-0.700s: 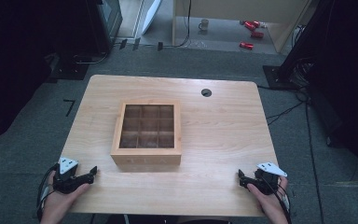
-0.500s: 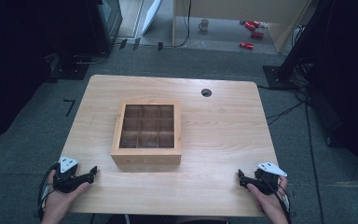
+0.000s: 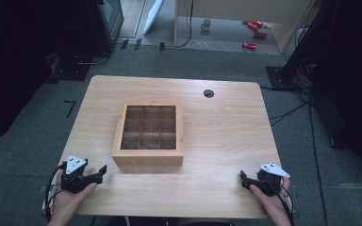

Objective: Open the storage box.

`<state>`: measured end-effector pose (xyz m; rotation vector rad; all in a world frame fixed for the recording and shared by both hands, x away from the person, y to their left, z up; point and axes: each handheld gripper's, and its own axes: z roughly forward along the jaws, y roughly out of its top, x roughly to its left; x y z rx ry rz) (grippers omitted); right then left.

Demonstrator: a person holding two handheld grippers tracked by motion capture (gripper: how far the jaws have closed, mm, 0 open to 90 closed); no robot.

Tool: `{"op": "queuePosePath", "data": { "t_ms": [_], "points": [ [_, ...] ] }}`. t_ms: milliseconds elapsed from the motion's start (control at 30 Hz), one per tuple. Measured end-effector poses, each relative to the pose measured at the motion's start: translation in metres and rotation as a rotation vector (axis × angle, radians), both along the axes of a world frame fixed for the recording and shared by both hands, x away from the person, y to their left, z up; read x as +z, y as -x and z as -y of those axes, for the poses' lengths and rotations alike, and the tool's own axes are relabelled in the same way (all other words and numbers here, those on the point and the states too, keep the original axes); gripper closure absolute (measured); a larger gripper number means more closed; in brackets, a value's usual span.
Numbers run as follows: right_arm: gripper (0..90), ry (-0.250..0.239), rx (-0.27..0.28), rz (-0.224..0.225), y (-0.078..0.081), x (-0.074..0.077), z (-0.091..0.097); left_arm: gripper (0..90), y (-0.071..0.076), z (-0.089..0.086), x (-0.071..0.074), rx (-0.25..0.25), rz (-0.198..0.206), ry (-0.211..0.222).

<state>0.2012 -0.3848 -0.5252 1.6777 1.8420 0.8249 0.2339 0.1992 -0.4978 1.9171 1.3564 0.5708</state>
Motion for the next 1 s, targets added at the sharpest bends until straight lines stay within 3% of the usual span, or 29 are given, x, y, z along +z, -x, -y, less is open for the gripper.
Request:
{"op": "queuePosePath", "data": {
  "t_ms": [600,800,833,933,1000],
  "points": [
    [10.4,0.001,0.005,0.001,-0.001,0.000,0.000,23.2,-0.005,0.035,0.007,-0.097,0.025,0.026],
    [14.4,0.012,0.020,0.004,0.000,0.002,-0.003,25.9,-0.011,0.041,0.010,-0.118,0.026,0.069],
    [14.5,0.005,0.010,0.002,-0.001,0.003,-0.003,26.9,-0.013,0.041,0.011,-0.127,0.025,0.077],
    [14.6,-0.074,-0.005,0.008,-0.003,0.012,-0.005,29.9,-0.018,0.040,0.014,-0.151,0.018,0.103],
    [14.7,-0.076,-0.002,0.018,-0.004,0.015,-0.007,31.2,-0.019,0.040,0.015,-0.172,0.017,0.107]
  ]
}}
